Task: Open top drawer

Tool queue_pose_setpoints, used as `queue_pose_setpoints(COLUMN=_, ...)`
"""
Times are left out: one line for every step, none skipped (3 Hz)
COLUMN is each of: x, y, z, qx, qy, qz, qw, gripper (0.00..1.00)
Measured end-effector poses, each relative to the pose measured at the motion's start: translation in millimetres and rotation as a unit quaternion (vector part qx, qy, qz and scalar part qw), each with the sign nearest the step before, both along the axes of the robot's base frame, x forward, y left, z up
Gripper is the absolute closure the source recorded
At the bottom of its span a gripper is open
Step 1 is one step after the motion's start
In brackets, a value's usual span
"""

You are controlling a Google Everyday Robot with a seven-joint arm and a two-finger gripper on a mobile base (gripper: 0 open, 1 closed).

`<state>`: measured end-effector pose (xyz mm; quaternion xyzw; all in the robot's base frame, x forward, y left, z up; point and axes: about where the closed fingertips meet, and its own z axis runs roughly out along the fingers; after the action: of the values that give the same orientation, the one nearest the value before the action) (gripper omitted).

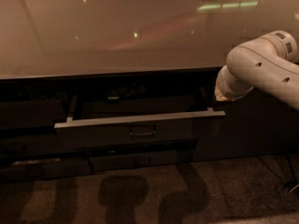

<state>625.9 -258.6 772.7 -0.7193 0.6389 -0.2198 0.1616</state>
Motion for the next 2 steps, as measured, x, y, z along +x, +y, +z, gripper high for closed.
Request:
queue_pose_setpoints(x=0, y=0, z=0, qx=0.000, qy=0.000, qz=0.000, qw=1.0000, gripper=1.00)
queue_pose_setpoints(x=13, y=-3, z=-8, qx=-0.003, qy=0.018, qz=-0.006, qw=0.9998, gripper=1.00)
